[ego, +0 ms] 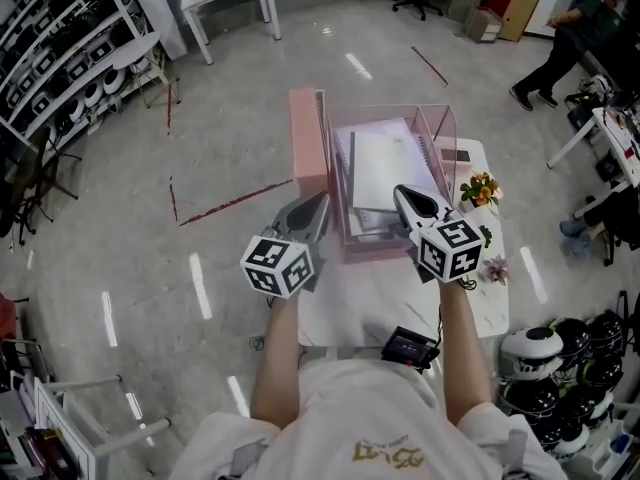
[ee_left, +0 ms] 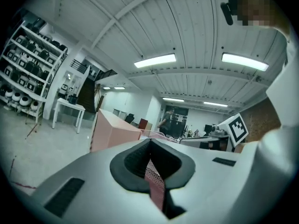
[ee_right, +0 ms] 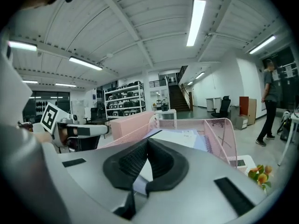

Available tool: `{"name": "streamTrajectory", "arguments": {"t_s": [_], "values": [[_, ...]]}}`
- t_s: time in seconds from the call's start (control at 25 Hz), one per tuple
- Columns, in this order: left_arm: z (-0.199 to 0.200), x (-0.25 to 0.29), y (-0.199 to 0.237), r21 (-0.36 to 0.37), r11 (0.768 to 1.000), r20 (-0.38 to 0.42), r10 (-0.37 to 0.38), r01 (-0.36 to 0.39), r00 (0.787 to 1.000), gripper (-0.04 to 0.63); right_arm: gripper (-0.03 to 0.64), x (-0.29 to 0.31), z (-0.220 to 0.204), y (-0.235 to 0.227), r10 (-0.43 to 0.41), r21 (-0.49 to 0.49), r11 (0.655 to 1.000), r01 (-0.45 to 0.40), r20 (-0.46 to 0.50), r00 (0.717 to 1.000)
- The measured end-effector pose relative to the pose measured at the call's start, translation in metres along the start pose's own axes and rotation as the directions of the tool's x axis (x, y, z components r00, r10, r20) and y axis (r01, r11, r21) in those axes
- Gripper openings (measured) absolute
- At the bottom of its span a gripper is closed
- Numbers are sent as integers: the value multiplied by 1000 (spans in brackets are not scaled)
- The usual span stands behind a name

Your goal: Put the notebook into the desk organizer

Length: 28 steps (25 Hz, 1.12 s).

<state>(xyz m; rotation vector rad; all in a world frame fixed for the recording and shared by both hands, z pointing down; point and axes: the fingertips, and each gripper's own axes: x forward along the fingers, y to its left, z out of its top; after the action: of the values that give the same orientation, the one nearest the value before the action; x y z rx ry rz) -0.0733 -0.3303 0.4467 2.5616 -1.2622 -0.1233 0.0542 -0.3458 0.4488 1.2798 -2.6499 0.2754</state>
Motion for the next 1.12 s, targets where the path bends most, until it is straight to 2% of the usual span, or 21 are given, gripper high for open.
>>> {"name": "streamTrajectory", "arguments": {"t_s": [0.08, 0.2, 0.28, 0.4, 0.48, 0.72, 0.84, 0.92, 1.04, 1.12], "values": [[1, -2, -8, 31, 999, -28, -40, 41, 999, 15, 12, -10, -3, 4, 2, 19, 1000, -2, 17, 1000], [-4, -6, -32, 41, 982, -128, -176, 182, 976, 15, 12, -25, -10, 14, 23, 90, 996, -26, 33, 999], [2, -9, -41, 53, 976, -116, -205, 213, 972, 15, 12, -35, -10, 21, 22, 123, 992, -29, 58, 998], [10, -16, -45, 133, 975, -78, -167, 176, 983, 17, 12, -49, -6, 31, 1, 65, 998, -8, 99, 995], [16, -22, -47, 152, 978, -39, -137, 141, 990, 14, 12, -58, -2, 40, 4, 33, 999, -9, 129, 992], [25, -43, -65, 122, 988, 15, -98, 96, 995, 15, 12, -94, 9, 68, -26, 129, 992, -2, 210, 977], [17, -51, -69, 121, 990, 1, -70, 70, 998, 17, 12, -101, 6, 78, -54, 46, 998, 46, 181, 982], [12, -56, -73, 114, 991, -10, -73, 73, 997, 15, 12, -105, 6, 81, -69, 26, 998, 65, 179, 981], [17, -62, -78, 70, 994, 28, -81, 78, 996, 15, 12, -105, 7, 86, -73, -42, 996, 81, 164, 984], [23, -64, -83, 70, 995, 45, -78, 74, 996, 15, 12, -105, 7, 89, -84, -102, 990, 100, 148, 985]]}}
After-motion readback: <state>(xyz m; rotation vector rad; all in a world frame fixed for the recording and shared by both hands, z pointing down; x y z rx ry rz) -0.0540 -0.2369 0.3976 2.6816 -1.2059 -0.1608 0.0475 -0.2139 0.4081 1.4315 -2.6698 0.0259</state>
